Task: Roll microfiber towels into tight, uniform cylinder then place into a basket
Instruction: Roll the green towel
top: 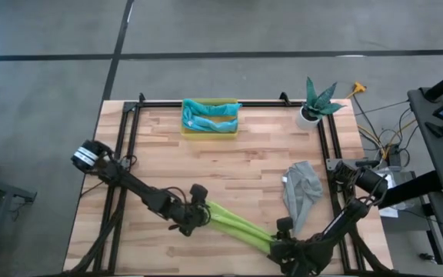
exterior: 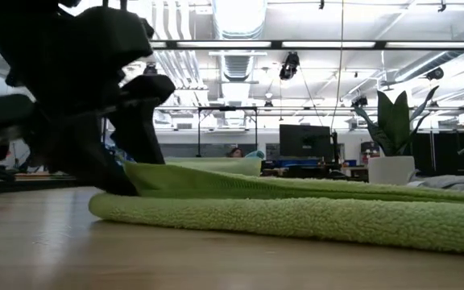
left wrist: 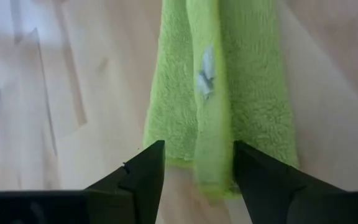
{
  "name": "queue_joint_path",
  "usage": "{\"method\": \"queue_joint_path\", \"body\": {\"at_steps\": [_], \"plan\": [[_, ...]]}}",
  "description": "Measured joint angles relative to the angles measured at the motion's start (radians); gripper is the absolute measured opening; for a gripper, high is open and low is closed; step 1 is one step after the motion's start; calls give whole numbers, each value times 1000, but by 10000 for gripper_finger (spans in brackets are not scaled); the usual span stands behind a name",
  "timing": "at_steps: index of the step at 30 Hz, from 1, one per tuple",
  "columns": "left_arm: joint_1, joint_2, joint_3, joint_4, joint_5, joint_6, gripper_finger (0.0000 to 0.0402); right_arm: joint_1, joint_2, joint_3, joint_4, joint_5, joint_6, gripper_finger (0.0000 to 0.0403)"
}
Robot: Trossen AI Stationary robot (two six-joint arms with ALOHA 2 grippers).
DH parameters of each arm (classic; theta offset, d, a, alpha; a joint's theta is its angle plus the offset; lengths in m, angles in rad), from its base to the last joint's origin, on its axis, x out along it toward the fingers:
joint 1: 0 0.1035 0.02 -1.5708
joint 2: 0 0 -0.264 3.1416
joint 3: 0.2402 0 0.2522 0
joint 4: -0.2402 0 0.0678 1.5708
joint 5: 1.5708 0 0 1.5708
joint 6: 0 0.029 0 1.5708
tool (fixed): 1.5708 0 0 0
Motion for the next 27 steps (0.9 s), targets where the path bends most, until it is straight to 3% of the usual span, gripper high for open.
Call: {"method": "queue_joint_path", "body": {"at_steps": [9,16,19,22,27], "plan": [[-17,-95,8,13,-13,1,173,0,3,58,-61,-25,-11,116],[-29,-175,6,-1,-95,20,173,0,5,54,-63,-17,-3,116],[-29,-177,2,118,-101,111,173,1,5,54,-64,-13,-4,116],[-29,-85,11,202,-61,264,173,0,5,54,-65,-9,-7,116],[-23,120,111,152,-178,375,173,0,5,53,-67,-5,-8,116]]}}
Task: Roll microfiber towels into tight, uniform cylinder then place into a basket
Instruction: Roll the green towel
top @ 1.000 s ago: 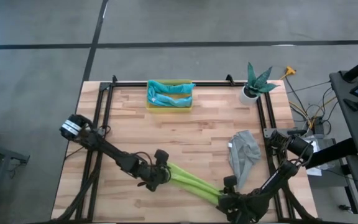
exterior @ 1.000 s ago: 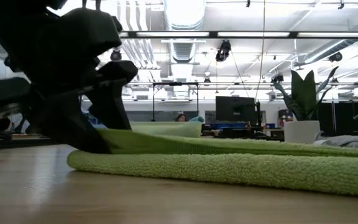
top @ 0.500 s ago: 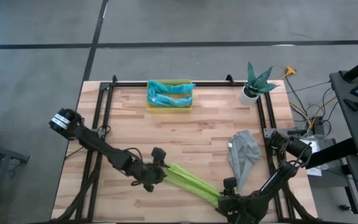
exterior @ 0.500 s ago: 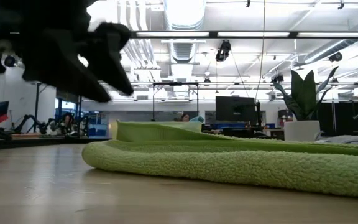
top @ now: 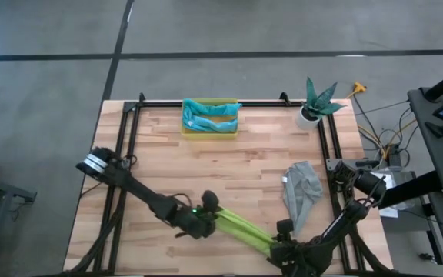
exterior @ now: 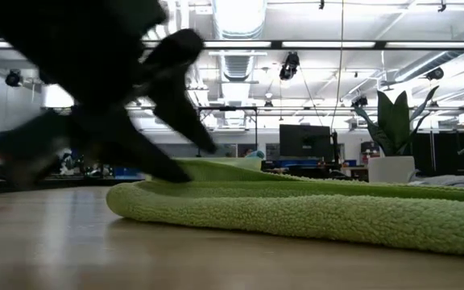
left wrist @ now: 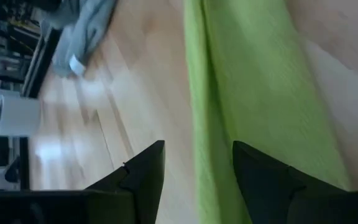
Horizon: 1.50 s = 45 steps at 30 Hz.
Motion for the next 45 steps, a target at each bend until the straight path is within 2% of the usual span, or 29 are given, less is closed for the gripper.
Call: {"method": "queue_joint_path", "body": {"at_steps": [2,6,10,16,19,23,27,37,41,45], "plan": [[8,28,63,-54,50,4,173,0,0,0,0,1,4,116],[37,37,173,-207,260,-92,173,0,0,0,0,3,4,116],[82,34,226,-296,289,-133,173,0,-1,0,2,5,6,116],[105,43,221,-254,441,-149,173,0,0,0,4,6,7,116],[74,56,219,-244,433,-131,173,0,0,-1,5,7,7,116],[32,101,217,-236,321,-90,173,0,0,-3,10,8,7,116],[28,144,226,-225,316,-92,173,0,0,-4,14,9,14,116],[53,155,225,-202,307,-167,170,0,-1,-7,20,10,8,116],[56,165,223,-201,309,-201,130,-1,0,0,19,9,-1,116],[58,177,225,-201,333,-219,48,-1,0,4,20,7,-12,116]]}}
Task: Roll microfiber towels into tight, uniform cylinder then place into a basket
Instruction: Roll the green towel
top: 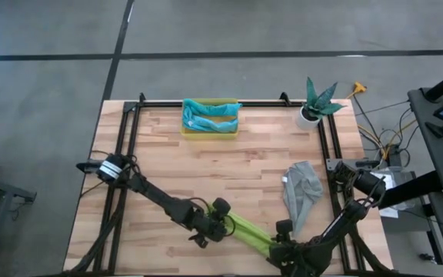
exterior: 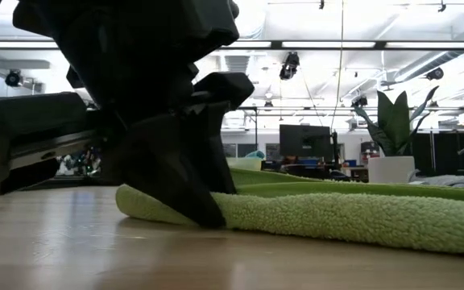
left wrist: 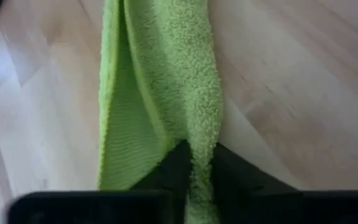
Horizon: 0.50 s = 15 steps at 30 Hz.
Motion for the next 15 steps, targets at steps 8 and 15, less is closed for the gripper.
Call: {"method": "queue_joint_path", "body": {"at_steps": [8,15], "plan": [[3,0,4,-6,14,-8,3,0,-1,23,-32,-1,-8,116],[8,1,7,-10,32,-39,2,1,-15,132,-169,-1,-7,116]]}}
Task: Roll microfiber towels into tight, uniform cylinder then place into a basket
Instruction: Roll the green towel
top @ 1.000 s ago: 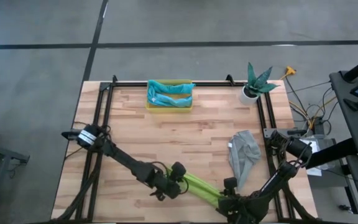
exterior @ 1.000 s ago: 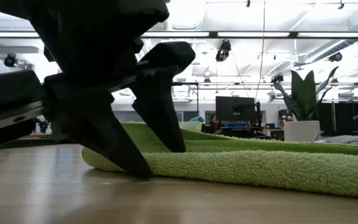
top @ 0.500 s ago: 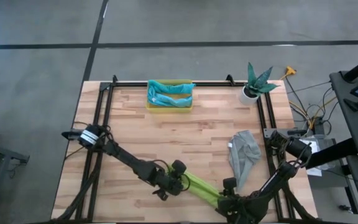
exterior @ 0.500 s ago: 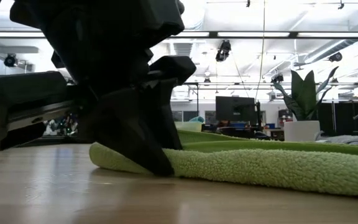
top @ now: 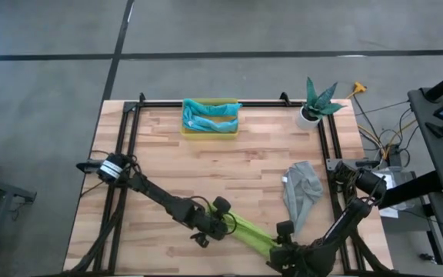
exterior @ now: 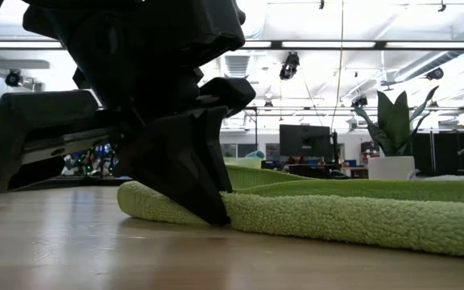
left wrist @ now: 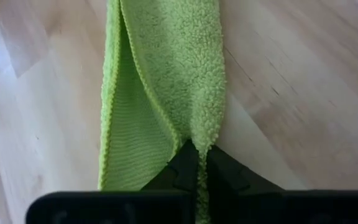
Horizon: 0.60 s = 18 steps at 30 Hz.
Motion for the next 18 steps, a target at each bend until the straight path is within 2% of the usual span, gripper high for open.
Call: {"method": "queue_joint_path", "body": {"at_steps": [6,10,18], "plan": [[3,0,0,-1,47,-13,2,0,-2,82,-34,28,-17,116],[3,0,-1,0,49,-14,2,0,-2,63,92,28,-60,125],[4,1,4,2,60,-17,2,-15,-2,-19,239,-6,-63,192]]}}
